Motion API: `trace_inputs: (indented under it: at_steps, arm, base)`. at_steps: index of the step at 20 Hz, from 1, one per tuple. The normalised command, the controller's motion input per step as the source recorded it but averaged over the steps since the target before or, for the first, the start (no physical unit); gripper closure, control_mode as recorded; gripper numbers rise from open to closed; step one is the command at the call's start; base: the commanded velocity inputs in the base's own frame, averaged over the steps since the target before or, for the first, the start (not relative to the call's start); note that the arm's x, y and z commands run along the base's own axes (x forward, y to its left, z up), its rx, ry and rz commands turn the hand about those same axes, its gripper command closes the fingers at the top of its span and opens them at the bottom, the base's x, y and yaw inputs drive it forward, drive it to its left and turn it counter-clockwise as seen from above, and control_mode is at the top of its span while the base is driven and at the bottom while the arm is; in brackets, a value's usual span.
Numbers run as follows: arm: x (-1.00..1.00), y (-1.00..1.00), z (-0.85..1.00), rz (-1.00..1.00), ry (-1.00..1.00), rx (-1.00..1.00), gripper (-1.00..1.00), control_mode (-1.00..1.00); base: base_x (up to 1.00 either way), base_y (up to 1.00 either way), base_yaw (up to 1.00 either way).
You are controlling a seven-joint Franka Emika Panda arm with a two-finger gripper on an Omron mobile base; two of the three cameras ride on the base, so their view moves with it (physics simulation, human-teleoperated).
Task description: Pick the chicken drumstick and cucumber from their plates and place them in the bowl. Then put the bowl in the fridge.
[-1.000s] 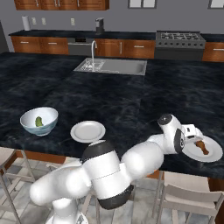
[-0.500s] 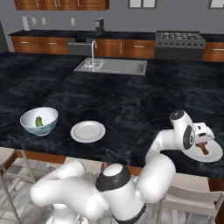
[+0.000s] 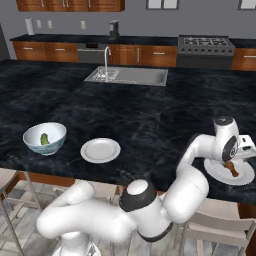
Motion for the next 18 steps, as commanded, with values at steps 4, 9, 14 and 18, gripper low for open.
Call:
trace_inputs:
  at_steps: [4, 9, 14, 18]
  arm:
    - [0.17, -0.29, 0.04, 0.08, 0.0, 0.19, -1.0, -1.0]
    - [0.17, -0.16, 0.0, 0.08, 0.0, 0.15, -1.0, -1.0]
    - [0.2, -0.04, -0.04, 0.07, 0.0, 0.09, -1.0, -1.0]
    - [0.26, 0.0, -0.03, 0.07, 0.0, 0.01, -1.0, -1.0]
  base:
    - [0.0, 0.0, 0.0]
    - [0.0, 0.0, 0.0]
    - [0.0, 0.0, 0.0]
    - [0.0, 0.0, 0.0]
